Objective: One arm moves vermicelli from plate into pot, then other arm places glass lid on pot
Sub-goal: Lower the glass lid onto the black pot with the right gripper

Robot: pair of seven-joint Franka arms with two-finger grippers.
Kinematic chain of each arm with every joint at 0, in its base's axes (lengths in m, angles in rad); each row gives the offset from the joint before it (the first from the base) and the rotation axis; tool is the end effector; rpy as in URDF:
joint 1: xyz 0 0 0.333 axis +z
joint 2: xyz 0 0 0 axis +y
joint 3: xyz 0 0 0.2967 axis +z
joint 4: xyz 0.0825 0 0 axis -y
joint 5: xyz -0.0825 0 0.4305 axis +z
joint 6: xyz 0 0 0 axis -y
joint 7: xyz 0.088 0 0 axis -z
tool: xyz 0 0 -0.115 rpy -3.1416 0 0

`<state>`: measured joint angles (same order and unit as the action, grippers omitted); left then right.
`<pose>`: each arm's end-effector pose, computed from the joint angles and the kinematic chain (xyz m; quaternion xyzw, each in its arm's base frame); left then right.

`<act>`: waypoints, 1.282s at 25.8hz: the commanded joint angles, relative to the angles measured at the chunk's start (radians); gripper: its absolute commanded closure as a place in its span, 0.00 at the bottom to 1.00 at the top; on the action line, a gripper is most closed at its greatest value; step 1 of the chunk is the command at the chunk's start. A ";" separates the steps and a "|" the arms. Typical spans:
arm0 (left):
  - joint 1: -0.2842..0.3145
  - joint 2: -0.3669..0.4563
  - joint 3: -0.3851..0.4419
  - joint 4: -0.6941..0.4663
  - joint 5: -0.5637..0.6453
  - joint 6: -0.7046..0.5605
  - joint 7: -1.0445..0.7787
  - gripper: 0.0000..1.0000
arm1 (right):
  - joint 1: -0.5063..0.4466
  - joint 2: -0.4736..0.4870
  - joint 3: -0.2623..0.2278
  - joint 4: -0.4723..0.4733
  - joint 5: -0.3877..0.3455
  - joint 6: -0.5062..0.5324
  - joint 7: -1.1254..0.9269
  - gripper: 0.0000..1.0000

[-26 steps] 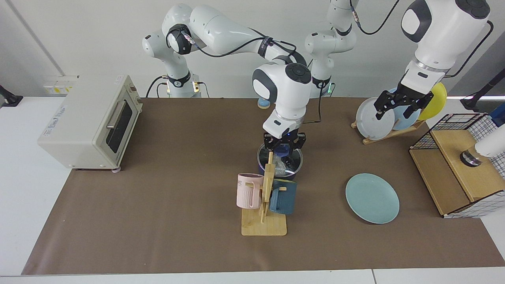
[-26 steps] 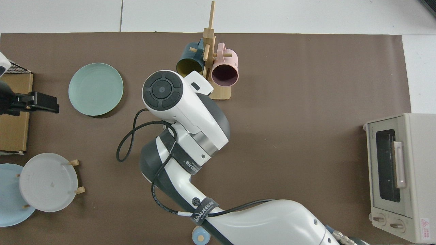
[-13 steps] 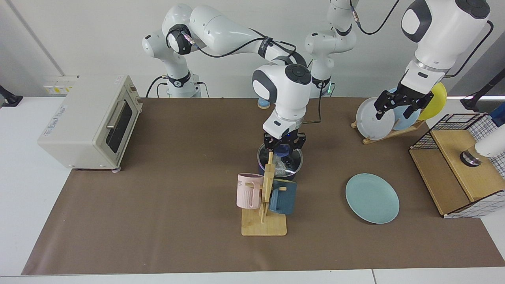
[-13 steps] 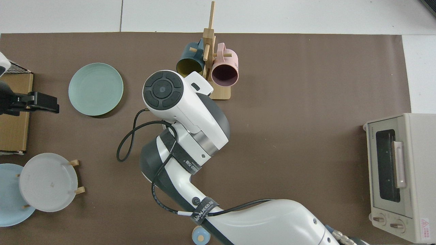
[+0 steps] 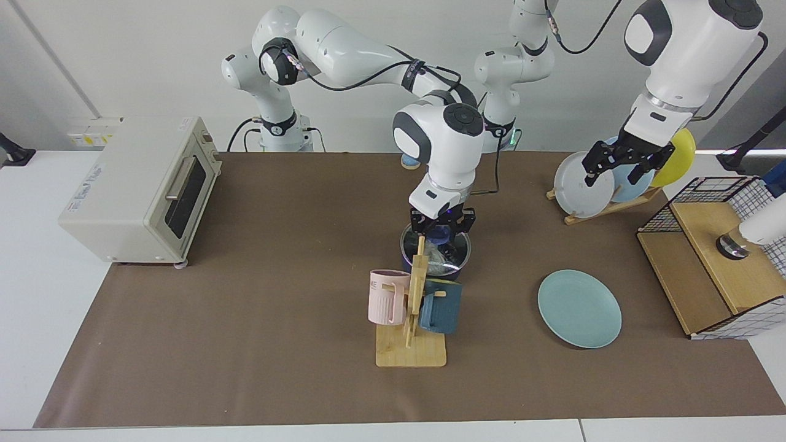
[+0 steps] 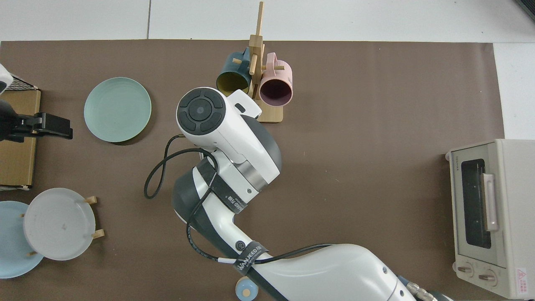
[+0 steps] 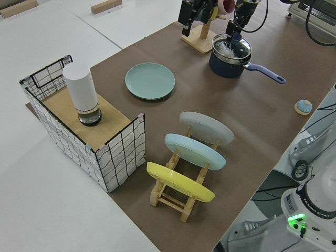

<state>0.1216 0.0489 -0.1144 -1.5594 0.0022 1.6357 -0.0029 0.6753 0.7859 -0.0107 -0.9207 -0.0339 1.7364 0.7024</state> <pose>0.6212 0.0062 0.5793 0.9999 0.0051 0.0139 0.0017 0.6279 0.4914 0.3956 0.9996 -0.0147 0.0245 0.0065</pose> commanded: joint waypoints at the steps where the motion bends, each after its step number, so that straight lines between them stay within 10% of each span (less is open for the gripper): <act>1: -0.007 -0.018 0.009 -0.010 -0.013 -0.013 0.001 0.00 | -0.003 -0.013 0.005 -0.018 0.015 0.023 0.028 0.01; 21: -0.007 -0.018 0.009 -0.010 -0.013 -0.013 0.001 0.00 | -0.014 -0.013 0.000 -0.020 0.009 0.055 0.020 0.03; 23: -0.007 -0.018 0.009 -0.010 -0.013 -0.013 0.001 0.00 | -0.016 -0.013 -0.003 -0.020 0.008 0.080 0.020 0.20; 27: -0.007 -0.018 0.009 -0.010 -0.013 -0.013 0.001 0.00 | -0.013 -0.013 -0.006 -0.020 0.003 0.090 0.032 1.00; 33: -0.007 -0.018 0.009 -0.010 -0.013 -0.013 0.001 0.00 | -0.019 -0.011 -0.006 -0.021 0.011 0.146 0.031 1.00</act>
<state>0.1216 0.0489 -0.1144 -1.5594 0.0022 1.6356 -0.0029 0.6646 0.7855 -0.0221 -0.9203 -0.0287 1.8305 0.7029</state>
